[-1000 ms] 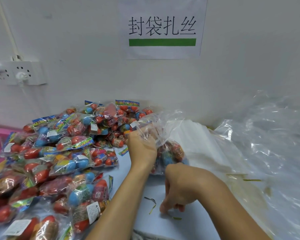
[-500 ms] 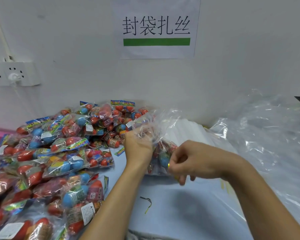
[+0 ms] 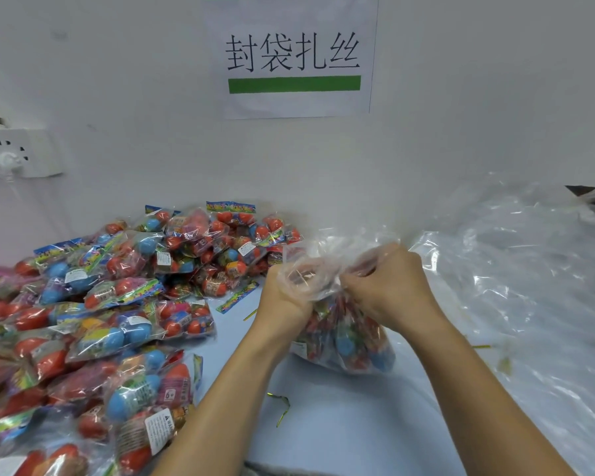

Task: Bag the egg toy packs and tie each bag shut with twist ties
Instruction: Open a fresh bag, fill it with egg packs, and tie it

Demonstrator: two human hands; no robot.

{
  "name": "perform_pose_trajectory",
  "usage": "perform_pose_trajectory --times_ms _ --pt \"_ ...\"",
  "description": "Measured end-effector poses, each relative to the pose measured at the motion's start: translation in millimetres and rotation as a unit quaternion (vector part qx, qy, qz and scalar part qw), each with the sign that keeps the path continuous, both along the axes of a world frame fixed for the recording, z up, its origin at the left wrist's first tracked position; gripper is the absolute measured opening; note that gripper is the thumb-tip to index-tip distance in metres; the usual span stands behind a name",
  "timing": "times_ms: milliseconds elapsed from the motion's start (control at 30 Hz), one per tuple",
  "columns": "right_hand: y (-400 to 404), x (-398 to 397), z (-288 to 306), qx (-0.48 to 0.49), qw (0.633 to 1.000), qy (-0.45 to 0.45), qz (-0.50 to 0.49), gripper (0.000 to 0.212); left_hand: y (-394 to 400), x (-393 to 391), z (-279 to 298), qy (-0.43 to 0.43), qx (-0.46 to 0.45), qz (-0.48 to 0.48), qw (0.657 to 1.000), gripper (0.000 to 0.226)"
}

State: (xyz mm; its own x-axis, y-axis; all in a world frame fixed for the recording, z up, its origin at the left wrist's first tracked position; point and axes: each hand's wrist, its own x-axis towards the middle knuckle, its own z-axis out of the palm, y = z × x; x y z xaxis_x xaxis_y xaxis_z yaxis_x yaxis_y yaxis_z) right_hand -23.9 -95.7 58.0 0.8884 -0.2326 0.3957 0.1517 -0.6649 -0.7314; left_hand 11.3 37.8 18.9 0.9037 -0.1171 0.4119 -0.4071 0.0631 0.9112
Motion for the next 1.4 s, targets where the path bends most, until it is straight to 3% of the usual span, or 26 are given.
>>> perform_pose_trajectory --times_ms 300,433,667,900,1067,1400 --pt "-4.5 2.9 -0.3 0.045 0.993 0.053 0.100 0.022 -0.2 -2.8 0.8 -0.033 -0.021 -0.006 0.999 0.011" --pt "-10.1 1.1 1.1 0.075 0.984 0.081 0.142 0.034 2.6 1.5 -1.8 -0.037 -0.001 0.034 0.999 0.010" --pt "-14.5 2.9 -0.5 0.048 0.986 0.057 0.151 0.006 0.8 2.0 0.1 -0.018 -0.017 0.055 0.998 0.009" --pt "-18.7 3.1 -0.7 0.021 0.983 0.083 0.160 0.011 0.7 2.5 0.5 -0.008 -0.009 0.064 0.998 0.008" --pt "-9.7 5.0 -2.7 -0.001 0.991 0.043 0.130 0.005 0.4 4.1 -1.7 0.011 -0.019 0.065 0.998 0.008" --pt "-3.0 7.3 -6.1 -0.022 0.994 0.005 0.104 0.020 -1.8 2.6 0.8 0.036 -0.042 0.033 0.998 0.012"
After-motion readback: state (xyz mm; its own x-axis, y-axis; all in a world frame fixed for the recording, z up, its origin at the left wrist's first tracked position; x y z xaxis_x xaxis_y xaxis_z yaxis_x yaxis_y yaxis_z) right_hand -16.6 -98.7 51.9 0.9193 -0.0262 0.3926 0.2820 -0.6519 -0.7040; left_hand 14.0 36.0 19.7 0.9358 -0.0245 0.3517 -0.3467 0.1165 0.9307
